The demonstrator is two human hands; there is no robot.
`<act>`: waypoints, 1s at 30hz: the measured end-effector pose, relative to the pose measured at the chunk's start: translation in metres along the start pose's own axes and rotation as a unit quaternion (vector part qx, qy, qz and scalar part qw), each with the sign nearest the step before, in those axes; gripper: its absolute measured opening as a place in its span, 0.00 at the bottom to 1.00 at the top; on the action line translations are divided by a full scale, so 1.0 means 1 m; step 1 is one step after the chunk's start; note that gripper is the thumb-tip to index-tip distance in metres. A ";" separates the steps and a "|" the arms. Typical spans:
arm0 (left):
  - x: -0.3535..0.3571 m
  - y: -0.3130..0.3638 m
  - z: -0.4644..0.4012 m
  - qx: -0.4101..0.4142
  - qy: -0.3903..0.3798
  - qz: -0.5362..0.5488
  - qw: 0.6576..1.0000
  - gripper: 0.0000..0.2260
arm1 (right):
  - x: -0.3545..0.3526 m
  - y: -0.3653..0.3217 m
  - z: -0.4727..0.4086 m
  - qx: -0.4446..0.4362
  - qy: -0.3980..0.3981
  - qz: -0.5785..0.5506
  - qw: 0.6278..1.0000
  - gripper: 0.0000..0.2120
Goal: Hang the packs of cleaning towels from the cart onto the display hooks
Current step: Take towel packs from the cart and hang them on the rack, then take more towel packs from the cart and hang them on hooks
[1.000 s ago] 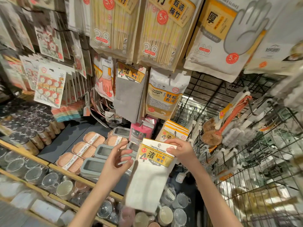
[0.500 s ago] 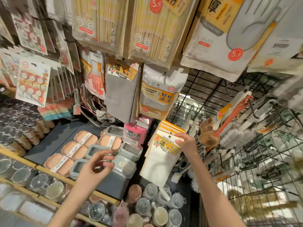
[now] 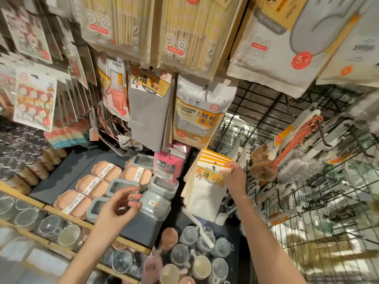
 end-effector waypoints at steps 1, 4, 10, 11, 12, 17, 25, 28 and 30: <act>-0.001 0.000 0.000 0.000 -0.001 0.004 1.000 0.14 | 0.003 0.000 -0.001 -0.002 0.006 0.018 1.000 0.08; -0.004 -0.001 0.002 -0.002 -0.001 0.004 1.000 0.14 | 0.005 0.001 -0.006 0.005 0.025 0.064 0.998 0.09; -0.012 -0.004 0.005 0.000 0.004 0.002 1.000 0.13 | 0.005 0.003 -0.011 0.003 0.044 0.094 0.995 0.10; -0.013 -0.005 0.006 0.004 0.006 -0.001 1.000 0.13 | 0.005 0.003 -0.011 0.003 0.051 0.087 0.995 0.11; -0.015 -0.005 0.006 0.006 0.009 -0.002 1.000 0.13 | 0.005 0.003 -0.010 0.001 0.058 0.078 0.995 0.12; -0.022 -0.002 0.011 0.014 0.002 -0.013 1.000 0.15 | 0.001 0.003 0.001 0.003 0.056 0.068 0.996 0.18; -0.031 0.021 0.030 0.058 -0.001 -0.044 0.997 0.17 | -0.014 -0.026 0.052 -0.068 -0.027 0.056 0.996 0.23; -0.041 0.027 0.045 0.069 0.040 -0.040 0.996 0.18 | -0.007 -0.053 0.077 -0.104 -0.079 0.050 0.990 0.25; -0.048 0.030 0.061 0.080 0.068 -0.048 0.993 0.18 | 0.002 -0.075 0.101 -0.158 -0.119 0.028 0.980 0.24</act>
Point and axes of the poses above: each hand's wrist, its own z-axis away from the middle knuckle, its own x-axis out of the palm, y = z × x, the point moved 3 cm from there along -z, towards the middle knuckle, and after that the axes turned 2 degrees about y, right-handed, at the moved point
